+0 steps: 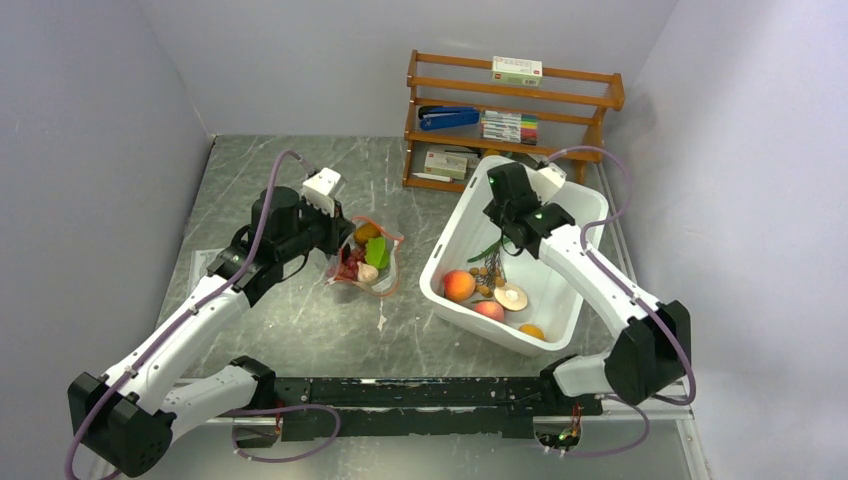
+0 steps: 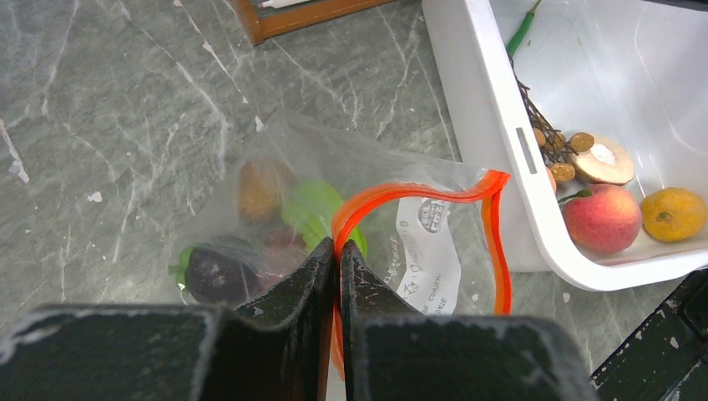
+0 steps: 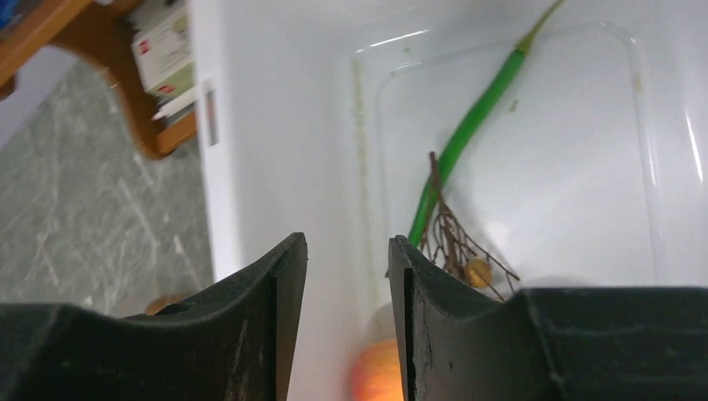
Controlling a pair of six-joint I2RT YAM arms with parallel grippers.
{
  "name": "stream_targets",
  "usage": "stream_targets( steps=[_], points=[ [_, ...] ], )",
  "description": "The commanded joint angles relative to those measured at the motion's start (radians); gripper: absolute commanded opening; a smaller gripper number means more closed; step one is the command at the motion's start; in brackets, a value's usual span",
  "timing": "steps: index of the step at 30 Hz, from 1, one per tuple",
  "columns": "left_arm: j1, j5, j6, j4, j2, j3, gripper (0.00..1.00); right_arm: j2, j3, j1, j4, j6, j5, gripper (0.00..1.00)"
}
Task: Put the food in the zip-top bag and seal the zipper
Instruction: Pick up the fake vegetable from the bin.
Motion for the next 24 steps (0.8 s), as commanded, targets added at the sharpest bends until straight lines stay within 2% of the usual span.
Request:
stream_targets(
  steps=[1, 6, 10, 15, 24],
  points=[
    [0.007, -0.008, 0.016, 0.022, 0.005, 0.003, 0.07, 0.034, -0.007, -0.074, -0.067, 0.136, -0.015, 0.42],
    [0.006, -0.009, 0.010, 0.021, -0.002, -0.004, 0.07, 0.091, -0.062, -0.178, -0.043, 0.200, 0.006, 0.43],
    [0.007, 0.000, 0.014, 0.028, -0.006, -0.003, 0.07, 0.178, -0.051, -0.238, -0.029, 0.266, -0.050, 0.42],
    [0.007, -0.002, 0.016, 0.021, -0.007, 0.002, 0.07, 0.295, 0.021, -0.252, -0.061, 0.334, -0.068, 0.38],
    [0.007, 0.005, 0.013, 0.025, -0.017, -0.002, 0.07, 0.391, 0.036, -0.262, -0.108, 0.488, -0.096, 0.38]
  ],
)
